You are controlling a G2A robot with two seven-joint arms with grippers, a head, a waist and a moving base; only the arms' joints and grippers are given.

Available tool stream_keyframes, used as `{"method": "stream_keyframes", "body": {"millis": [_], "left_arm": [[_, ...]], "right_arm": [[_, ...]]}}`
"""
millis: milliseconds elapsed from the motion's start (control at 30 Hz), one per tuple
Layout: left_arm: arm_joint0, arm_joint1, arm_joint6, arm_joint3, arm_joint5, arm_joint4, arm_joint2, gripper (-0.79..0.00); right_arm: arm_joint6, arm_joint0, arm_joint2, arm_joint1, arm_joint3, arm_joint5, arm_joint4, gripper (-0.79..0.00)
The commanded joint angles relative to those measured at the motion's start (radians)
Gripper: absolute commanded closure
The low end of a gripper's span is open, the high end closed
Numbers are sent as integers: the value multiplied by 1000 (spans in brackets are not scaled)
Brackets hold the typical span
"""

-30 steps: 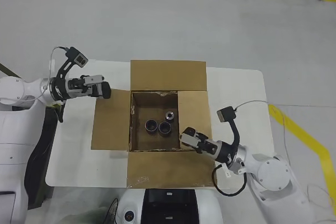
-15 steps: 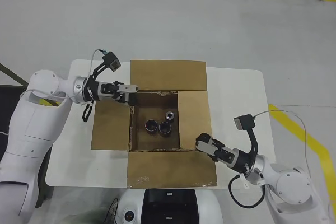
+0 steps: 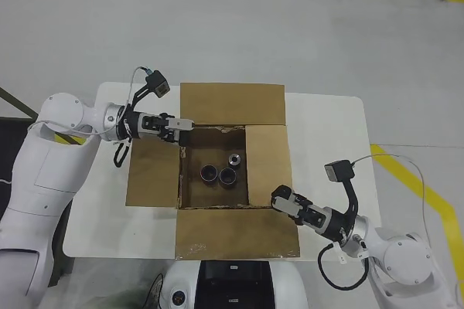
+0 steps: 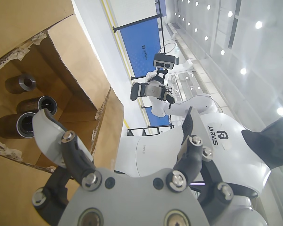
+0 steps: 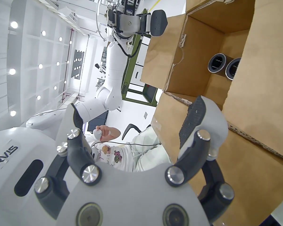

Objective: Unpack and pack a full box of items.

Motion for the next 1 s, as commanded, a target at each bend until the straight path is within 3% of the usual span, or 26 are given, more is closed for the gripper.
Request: {"method": "stream_keyframes", "body": {"millis": [0,300,967], "left_arm": [[0,0,0,0,0,0,0,-785],[6,-12,140,-79,59,49,44,-785],[-143,-86,248,-110,170,165,289,-785]], "right_arm": [[0,0,0,0,0,0,0,-785],[-26,4,-28,3,-38,28,-16,-785],[-38,-138,10,22,-118,4,8,-785]]}}
